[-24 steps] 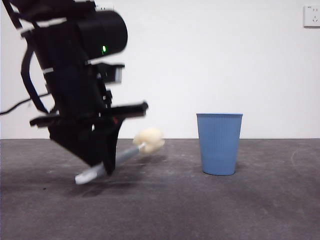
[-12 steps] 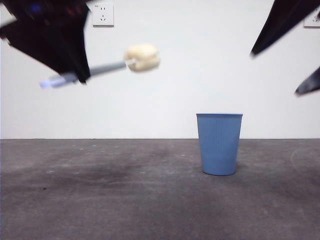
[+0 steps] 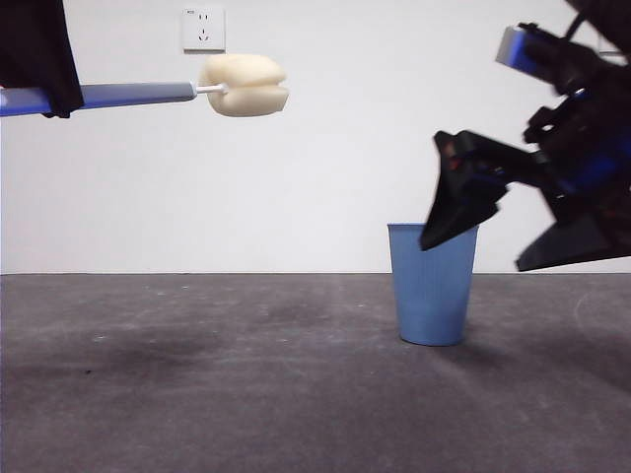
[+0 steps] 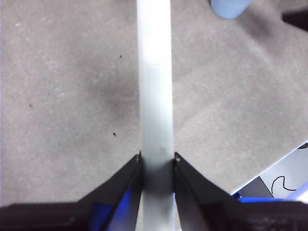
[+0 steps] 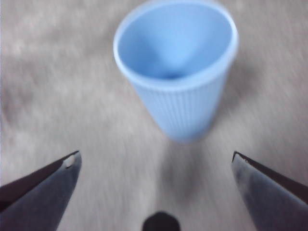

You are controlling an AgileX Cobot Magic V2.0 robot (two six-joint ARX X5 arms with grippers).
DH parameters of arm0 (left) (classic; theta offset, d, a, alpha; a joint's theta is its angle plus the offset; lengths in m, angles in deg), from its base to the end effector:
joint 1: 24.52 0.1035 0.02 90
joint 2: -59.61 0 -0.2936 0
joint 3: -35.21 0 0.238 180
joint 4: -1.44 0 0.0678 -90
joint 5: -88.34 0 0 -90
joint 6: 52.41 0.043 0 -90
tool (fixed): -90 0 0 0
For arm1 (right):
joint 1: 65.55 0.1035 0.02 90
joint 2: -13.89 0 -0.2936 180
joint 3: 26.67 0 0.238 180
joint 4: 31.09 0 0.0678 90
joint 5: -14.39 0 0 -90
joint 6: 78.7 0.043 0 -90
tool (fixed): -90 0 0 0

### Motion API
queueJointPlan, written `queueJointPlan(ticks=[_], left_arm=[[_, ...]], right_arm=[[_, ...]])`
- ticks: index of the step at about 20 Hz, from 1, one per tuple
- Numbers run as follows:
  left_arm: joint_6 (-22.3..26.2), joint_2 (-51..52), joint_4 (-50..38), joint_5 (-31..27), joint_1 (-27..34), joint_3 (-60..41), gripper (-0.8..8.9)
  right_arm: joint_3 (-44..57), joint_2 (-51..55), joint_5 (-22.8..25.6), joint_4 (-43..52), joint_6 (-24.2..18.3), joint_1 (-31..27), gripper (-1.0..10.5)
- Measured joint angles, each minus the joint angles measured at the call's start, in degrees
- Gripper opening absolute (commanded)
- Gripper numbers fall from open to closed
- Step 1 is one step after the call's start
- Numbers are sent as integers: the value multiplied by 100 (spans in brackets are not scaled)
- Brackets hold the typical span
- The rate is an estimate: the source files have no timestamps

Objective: Pick up the cup brush,pick up the cup,insert the brush into the cup,clean the cup,put the cup brush back,put the cup back to the fixed position on the table

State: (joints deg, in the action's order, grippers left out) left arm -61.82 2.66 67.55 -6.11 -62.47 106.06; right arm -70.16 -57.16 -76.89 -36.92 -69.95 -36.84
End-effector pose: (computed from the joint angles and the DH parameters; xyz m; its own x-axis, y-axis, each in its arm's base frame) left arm 0.1272 -0.0950 0.3193 0.5295 -0.3145 -0.7879 0.4660 0.8839 -0.0397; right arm 0.1996 0.1104 0.2101 0.7214 0.4206 -0.5502 -0.4174 0.8980 0.1392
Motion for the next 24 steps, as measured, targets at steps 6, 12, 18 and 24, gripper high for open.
queueJointPlan(ticks=[6, 12, 18, 24], left_arm=[[-2, 0, 87, 0, 0, 0, -7], [-2, 0, 125, 2, 0, 0, -7], [-2, 0, 92, 4, 0, 0, -7], [-2, 0, 11, 7, 0, 0, -7]], right_arm=[[0, -1300, 33, 1569, -85, -83, 596], [2, -1930, 17, 2732, -127, -365, 595], [2, -2564, -24, 3840, -199, -431, 594], [2, -2942, -28, 4385, -212, -431, 336]])
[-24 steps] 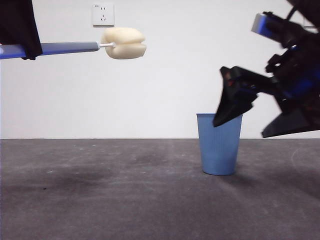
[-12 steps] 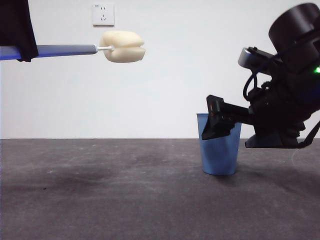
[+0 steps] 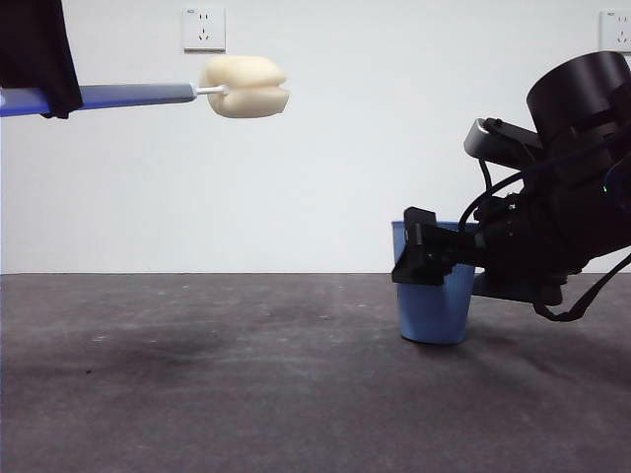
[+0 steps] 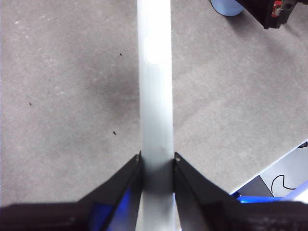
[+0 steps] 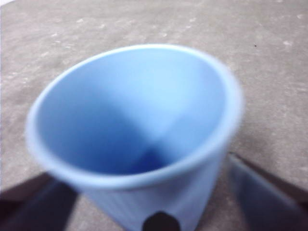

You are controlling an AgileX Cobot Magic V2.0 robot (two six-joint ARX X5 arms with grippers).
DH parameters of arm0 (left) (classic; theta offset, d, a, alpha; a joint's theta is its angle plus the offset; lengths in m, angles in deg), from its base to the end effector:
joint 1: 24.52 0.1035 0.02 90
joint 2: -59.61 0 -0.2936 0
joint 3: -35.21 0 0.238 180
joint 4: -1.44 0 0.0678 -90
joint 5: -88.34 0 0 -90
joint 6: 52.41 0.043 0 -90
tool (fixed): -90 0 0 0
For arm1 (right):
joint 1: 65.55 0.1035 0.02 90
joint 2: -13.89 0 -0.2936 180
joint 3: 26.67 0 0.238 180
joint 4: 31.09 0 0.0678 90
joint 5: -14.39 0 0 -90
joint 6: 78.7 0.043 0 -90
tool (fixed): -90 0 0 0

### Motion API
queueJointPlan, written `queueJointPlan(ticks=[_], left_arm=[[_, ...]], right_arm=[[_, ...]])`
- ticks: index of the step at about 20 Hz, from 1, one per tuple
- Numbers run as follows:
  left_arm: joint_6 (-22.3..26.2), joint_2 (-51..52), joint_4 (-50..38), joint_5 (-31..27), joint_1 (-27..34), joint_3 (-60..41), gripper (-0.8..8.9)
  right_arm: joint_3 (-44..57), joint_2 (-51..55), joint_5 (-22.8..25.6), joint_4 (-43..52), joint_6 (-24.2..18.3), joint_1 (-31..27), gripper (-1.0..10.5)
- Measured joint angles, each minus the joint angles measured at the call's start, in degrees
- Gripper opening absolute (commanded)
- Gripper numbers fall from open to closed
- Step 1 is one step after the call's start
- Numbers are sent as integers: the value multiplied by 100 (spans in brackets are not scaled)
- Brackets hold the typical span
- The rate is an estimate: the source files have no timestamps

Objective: Pick up the cup brush,pick up the cup,insert the brush into the cup,clean the cup,put the cup brush back,put the cup back to the fixed position on the table

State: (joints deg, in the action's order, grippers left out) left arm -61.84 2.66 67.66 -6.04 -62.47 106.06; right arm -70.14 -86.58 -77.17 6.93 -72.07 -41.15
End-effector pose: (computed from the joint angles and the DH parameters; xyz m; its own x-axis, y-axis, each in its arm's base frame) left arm 0.1271 -0.0949 0.3192 0.5276 -0.3146 -0.7891 0.4663 0.8837 -0.0405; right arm 0.2798 0.1282 0.1566 0.8496 0.4153 -0.3251 -0.3993 0.9092 0.1180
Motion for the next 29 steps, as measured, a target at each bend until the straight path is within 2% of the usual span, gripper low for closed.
queueJointPlan(ticks=[4, 6, 9, 11, 13, 16, 17, 23, 25, 29], left_arm=[[0, 0, -24, 0, 0, 0, -7], [0, 0, -22, 0, 0, 0, -7], [44, 0, -22, 0, 0, 0, -7], [240, 0, -7, 0, 0, 0, -7], [551, -2, 107, 0, 0, 0, -8], [1152, -24, 262, 4, 0, 0, -8], [1370, -59, 302, 4, 0, 0, -8], [2337, -310, 592, 37, -2, 0, -8], [2573, -352, 662, 210, -2, 0, -8], [2809, -428, 761, 409, -96, 0, -8]], right_arm=[[0, -39, 4, 105, -22, 0, 70], [0, -39, 4, 105, -66, 0, -16], [0, 15, 2, -15, -116, 0, -16], [0, 352, 7, -507, -184, 15, -17], [0, 940, 11, -1187, -457, 81, -17], [-151, 1937, 61, -2787, -1152, 234, -17], [-308, 2205, 227, -3510, -1447, 313, -17], [-1300, 2684, 1816, -6673, -3167, 1019, -17], [-1556, 2684, 2378, -7180, -3877, 1353, -17], [-1729, 2684, 3093, -7285, -5012, 1814, -17]])
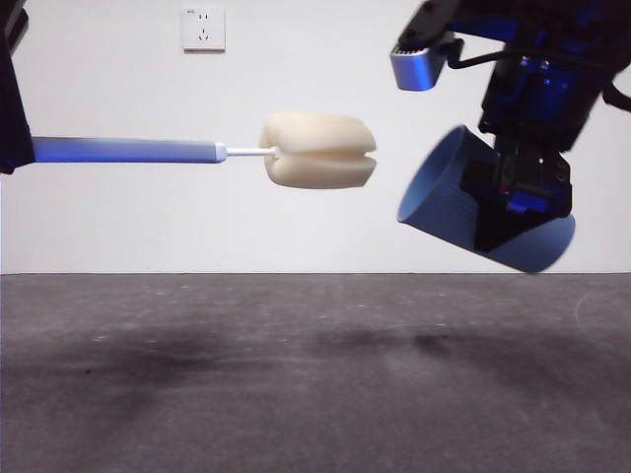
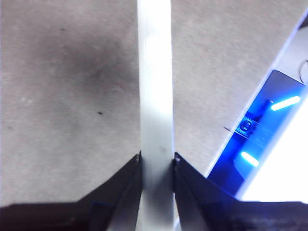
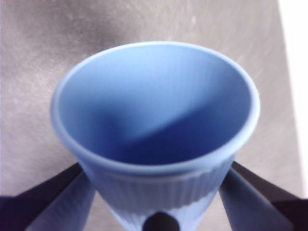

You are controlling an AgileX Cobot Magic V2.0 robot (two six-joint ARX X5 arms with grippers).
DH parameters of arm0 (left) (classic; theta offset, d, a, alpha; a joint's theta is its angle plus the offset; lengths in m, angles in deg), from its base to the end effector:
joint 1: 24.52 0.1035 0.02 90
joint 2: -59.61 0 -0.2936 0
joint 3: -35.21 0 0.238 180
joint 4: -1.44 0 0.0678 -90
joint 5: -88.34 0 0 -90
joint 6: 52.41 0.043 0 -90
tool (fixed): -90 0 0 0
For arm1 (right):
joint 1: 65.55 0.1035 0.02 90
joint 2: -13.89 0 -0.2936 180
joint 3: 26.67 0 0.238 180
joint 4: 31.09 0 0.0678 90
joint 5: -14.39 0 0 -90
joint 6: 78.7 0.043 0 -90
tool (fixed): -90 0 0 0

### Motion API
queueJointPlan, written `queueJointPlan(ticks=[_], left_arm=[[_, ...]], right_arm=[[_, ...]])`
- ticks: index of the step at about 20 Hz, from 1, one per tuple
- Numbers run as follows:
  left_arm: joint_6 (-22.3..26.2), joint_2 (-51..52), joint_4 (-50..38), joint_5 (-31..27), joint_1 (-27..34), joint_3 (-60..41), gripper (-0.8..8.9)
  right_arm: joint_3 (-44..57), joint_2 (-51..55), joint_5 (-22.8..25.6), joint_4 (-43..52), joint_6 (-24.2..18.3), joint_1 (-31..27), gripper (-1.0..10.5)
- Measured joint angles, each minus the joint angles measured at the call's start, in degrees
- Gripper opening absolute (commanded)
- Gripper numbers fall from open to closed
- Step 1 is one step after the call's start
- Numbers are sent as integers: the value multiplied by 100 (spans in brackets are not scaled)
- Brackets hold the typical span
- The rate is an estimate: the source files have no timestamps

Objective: Pick up the cup brush,pick up the cup,insert the brush into the cup,clean the cup,put the cup brush back,put the cup back to the fixed position on the table

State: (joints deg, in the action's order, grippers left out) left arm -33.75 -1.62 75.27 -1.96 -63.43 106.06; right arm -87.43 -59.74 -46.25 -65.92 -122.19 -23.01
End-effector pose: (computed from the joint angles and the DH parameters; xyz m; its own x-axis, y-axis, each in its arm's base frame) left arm 0.1258 -0.1013 0.3009 0.3418 -0.2692 -0.9004 0.8176 0.5576 0.1437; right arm 0.1912 0.1468 0.2543 0.7637 0.0353 -0.6446 -0.6262 0.2836 -0.7263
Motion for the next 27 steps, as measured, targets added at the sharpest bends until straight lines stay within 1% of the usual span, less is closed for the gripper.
queueJointPlan(ticks=[4, 5, 7, 10, 12, 17, 19, 23, 27], left_arm=[[42, -46, 76, 50, -203, 0, -8], [42, -46, 74, 50, -254, 0, -8], [42, -48, 74, 52, -369, 0, -8], [39, -98, 81, 52, -509, 0, -8], [7, -197, 72, 55, -595, 0, -8], [-278, -332, -225, 72, -809, 0, -8], [-382, -457, -313, 138, -890, 0, -8], [-745, -820, -708, 258, -1115, 0, -8], [-1204, -992, -1054, 275, -1346, 0, -8]], right_arm=[[-2, 0, 463, -35, -883, 293, -17], [-2, 0, 531, -35, -1043, 363, -17], [-2, 0, 535, -35, -1231, 498, -17], [-2, 0, 546, -35, -1344, 667, -17], [-2, 0, 684, -35, -1456, 765, -17], [-2, 0, 820, -70, -1801, 1115, -17], [-2, 0, 820, -83, -1869, 1311, -17], [-2, -11, 837, -122, -1893, 1635, -17], [-2, -26, 885, -214, -1891, 1703, -17]])
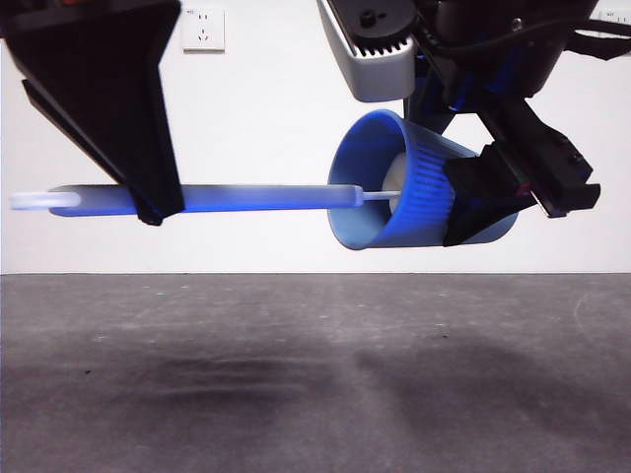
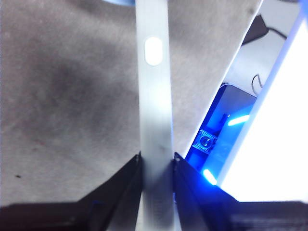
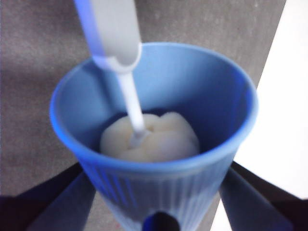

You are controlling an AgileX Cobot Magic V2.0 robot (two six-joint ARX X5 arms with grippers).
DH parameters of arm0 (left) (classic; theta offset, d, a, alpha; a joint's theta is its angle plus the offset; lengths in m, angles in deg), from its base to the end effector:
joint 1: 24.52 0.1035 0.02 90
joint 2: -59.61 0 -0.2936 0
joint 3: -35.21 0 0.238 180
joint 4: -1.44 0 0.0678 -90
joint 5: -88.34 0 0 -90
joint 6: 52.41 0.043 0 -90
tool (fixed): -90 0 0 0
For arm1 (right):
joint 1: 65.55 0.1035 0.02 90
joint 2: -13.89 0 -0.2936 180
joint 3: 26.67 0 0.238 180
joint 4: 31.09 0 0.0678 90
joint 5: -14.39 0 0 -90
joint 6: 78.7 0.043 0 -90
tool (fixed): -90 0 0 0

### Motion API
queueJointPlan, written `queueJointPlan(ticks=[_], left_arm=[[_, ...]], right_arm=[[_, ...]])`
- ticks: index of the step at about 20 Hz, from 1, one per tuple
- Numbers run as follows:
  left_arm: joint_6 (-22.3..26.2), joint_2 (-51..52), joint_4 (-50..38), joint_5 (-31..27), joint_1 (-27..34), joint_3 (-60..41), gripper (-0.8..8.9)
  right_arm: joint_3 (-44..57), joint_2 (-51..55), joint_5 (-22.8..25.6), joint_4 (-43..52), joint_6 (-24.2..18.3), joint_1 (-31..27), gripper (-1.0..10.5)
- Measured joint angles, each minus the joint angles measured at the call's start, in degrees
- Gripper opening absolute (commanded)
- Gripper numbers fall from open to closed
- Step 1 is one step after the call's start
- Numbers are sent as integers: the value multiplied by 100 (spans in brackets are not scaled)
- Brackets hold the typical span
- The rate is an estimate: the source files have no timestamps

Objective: Pick up the cup brush,pick up the cup,insert the brush into the cup,clean the cup,put the cup brush back,put the cup back to the fixed position on the table

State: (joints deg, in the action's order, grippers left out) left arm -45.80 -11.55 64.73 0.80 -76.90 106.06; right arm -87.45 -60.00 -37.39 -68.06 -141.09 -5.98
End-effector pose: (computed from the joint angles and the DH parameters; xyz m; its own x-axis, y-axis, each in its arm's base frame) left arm 0.1282 -0.1694 0.2809 0.2372 -0.3781 -0.8949 0.8606 0.5091 0.0130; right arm 0.1422 0.1896 0.2537 0.7888 0.1214 -0.6025 -0.5650 -0.2429 -0.7885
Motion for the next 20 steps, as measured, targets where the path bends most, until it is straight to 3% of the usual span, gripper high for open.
queueJointPlan(ticks=[3, 7, 11, 20], left_arm=[[-205, 4, 157, -15, -63, 0, -8], [-299, 192, 1198, -450, -105, 0, -8], [-363, 636, 1762, -511, -142, 0, -8], [-367, 535, 1019, -269, -144, 0, -8]], right_arm=[[0, -2, 92, -24, 4, 9, -17], [0, -9, 85, -151, 116, 9, -17], [0, -9, 81, -146, 203, 9, -17], [0, -9, 79, -129, 219, 9, -17]])
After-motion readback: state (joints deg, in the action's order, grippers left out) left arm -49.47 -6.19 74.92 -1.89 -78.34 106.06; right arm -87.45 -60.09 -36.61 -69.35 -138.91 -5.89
